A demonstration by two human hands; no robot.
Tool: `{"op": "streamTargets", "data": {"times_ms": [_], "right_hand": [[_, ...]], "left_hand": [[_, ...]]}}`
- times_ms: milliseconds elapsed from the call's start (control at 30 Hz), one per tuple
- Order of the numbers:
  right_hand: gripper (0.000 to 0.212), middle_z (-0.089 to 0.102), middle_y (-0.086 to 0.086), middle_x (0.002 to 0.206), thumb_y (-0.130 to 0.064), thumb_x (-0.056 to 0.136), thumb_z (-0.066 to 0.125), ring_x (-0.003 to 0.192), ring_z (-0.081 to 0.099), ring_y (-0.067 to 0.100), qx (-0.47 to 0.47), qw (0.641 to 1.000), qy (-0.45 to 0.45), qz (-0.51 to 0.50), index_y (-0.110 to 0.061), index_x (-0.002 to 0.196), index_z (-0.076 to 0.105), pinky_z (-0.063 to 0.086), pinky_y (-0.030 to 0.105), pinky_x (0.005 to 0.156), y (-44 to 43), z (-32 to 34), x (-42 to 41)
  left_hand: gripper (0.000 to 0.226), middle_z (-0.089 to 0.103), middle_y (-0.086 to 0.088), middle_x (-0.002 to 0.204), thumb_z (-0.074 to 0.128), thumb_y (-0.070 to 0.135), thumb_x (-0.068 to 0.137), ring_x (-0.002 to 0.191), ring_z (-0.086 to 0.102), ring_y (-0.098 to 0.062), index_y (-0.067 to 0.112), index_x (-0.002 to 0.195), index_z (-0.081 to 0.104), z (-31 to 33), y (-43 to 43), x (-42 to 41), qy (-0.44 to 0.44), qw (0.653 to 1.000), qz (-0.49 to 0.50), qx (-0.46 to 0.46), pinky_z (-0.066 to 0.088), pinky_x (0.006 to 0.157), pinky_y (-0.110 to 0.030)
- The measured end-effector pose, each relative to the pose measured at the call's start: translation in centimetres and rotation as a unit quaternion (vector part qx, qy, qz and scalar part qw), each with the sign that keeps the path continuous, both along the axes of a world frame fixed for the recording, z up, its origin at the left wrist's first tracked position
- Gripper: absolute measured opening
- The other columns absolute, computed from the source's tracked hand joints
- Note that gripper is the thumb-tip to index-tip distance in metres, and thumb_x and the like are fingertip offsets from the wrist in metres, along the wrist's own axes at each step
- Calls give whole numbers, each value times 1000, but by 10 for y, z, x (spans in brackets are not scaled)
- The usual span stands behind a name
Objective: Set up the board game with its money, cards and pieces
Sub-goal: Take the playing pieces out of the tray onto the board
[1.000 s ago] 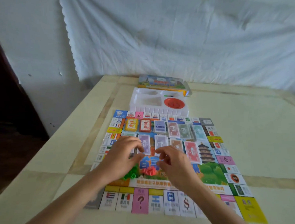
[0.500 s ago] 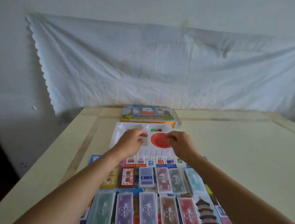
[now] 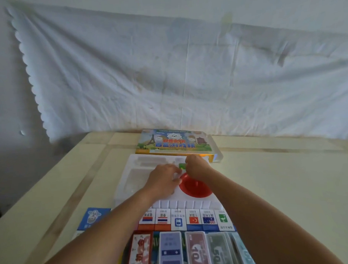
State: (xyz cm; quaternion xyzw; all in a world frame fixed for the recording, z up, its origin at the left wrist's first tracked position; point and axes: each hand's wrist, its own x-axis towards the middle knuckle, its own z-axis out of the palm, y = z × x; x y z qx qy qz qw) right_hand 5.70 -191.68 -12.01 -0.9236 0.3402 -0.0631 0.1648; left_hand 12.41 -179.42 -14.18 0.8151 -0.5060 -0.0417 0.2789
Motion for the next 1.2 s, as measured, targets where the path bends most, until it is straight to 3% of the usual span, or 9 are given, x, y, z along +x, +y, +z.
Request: {"op": "streamTargets", "data": {"times_ms": [133,233,300,433,567,700,900,1033,1200], "right_hand": [[23,63,16,108,0,91,43,89,55,25,26,999,5,24,2,101,64,44,32,75,-6,1,4],[27,63,15,110,-5,93,42,98,59,29,67,997,11,48,0,109,63,45,30,80,-8,2,8],[29,63,17,106,-12,96,41,100,61,33,101,994,4,53,1,113,60,51,41,89,-7,2,10],[23,59,8,93,-24,98,42,86,58,23,98,992,18,83,-7,103,56,50,38,84,-2,3,11],[24,58,5,103,-37,99,41,92,54,21,101,987,56,112,-17,107,53,43,37,89,-7,8,12],[21,54,4,109,-28,99,43,93,49,18,83,984,69,139,-15,112,53,40,33,86,-10,13,14],[13,50,0,86,-16,97,44,80,45,18,77,986,63,133,-20,85,48,39,31,77,-16,6,15],[26,46,-4,82,-9,95,46,76,44,14,89,987,34,131,-26,74,43,39,25,71,-17,5,17],[20,48,1,77,-4,94,43,68,42,11,153,982,-68,85,-15,78,48,37,23,64,-21,4,12]], "left_hand": [[26,63,5,115,58,31,90,101,55,-15,24,113,67,-3,-1,2,-22,1000,-6,-4,44,87,-30],[27,62,6,114,59,31,88,102,54,-15,25,113,66,-5,-2,2,-10,1000,4,-8,43,86,-28],[27,61,6,111,62,31,86,103,55,-15,24,112,64,-6,-2,1,17,999,26,-21,45,89,-29],[35,58,3,109,68,28,84,97,55,-13,21,116,53,-6,-1,-1,65,996,51,-36,47,89,-30],[43,57,2,108,70,27,82,96,56,-15,20,117,46,-3,1,-3,89,994,60,-38,51,86,-30],[45,57,2,107,71,28,82,96,56,-15,20,118,46,-3,3,-5,91,993,66,-41,52,87,-31],[44,54,3,107,70,26,83,97,54,-15,18,119,46,0,5,-6,100,992,57,-44,51,87,-31],[45,55,0,114,70,26,84,103,54,-17,18,121,46,-2,5,-4,106,992,52,-40,50,91,-34],[45,53,0,113,69,25,83,97,57,-18,19,122,45,-3,4,-4,131,989,51,-48,55,84,-38]]}}
